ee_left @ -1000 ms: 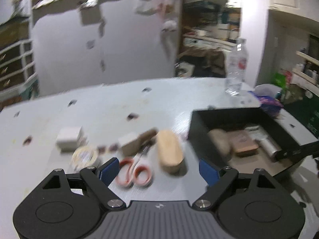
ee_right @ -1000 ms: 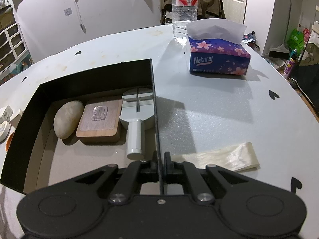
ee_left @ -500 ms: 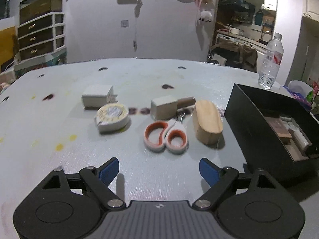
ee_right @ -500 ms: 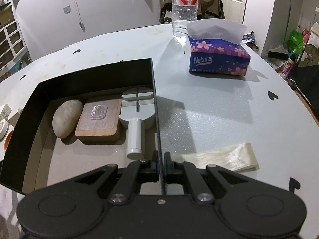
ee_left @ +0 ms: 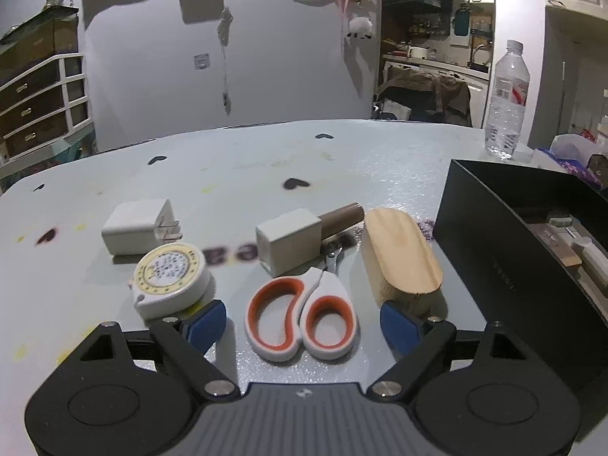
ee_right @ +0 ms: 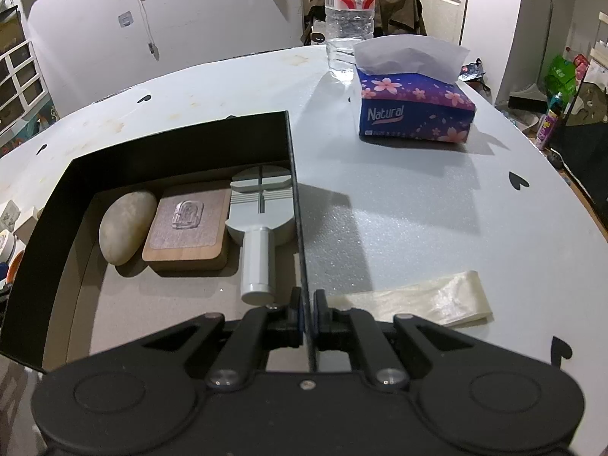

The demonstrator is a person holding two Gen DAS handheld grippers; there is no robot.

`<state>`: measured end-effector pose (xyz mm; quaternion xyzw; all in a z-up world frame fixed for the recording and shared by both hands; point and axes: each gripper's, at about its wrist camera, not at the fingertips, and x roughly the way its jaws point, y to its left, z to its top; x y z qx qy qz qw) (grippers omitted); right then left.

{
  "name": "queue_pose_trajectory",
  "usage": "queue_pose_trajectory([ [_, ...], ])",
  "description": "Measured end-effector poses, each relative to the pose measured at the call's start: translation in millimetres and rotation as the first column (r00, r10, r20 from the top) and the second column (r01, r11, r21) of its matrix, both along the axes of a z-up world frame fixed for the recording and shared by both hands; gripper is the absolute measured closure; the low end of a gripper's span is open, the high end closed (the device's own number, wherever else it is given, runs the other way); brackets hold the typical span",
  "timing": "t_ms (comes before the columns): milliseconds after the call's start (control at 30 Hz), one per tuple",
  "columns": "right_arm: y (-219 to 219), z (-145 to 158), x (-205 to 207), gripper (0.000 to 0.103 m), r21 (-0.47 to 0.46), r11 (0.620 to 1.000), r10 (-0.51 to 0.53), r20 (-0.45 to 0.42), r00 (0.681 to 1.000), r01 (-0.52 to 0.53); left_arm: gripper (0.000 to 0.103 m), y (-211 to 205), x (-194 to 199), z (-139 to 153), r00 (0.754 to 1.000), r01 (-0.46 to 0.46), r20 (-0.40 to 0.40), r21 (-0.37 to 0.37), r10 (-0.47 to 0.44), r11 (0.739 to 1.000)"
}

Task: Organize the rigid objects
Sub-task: 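Move the left gripper to the orange-handled scissors and grasp them, then carry the scissors into the black box and open the left gripper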

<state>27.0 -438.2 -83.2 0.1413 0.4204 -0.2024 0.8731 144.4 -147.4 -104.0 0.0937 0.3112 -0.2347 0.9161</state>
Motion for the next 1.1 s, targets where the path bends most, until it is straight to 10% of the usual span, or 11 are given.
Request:
queue_pose_trajectory([
  [133, 0.3, -0.2, -1.1, 0.097, 0.001, 1.000, 0.001, 0.003, 1.000, -0.001, 0.039, -0.5, 0.4, 1.5, 1.000, 0.006, 0.012, -0.009, -0.006, 1.000],
  [767, -0.1, 0.4, -2.2, 0.098, 0.006, 1.000, 0.002, 0.006, 1.000, -0.002, 0.040, 30.5, -23.8, 24.5, 0.993, -0.080, -0.094, -0.115, 0.069, 0.990],
  [1100, -0.2, 0.3, -2.0, 0.098, 0.006, 1.000, 0.002, 0.007, 1.000, -0.002, 0.040, 39.9, -46.1, 66.2, 0.998, -0.056, 0.008, -0.190, 0.059, 0.980],
])
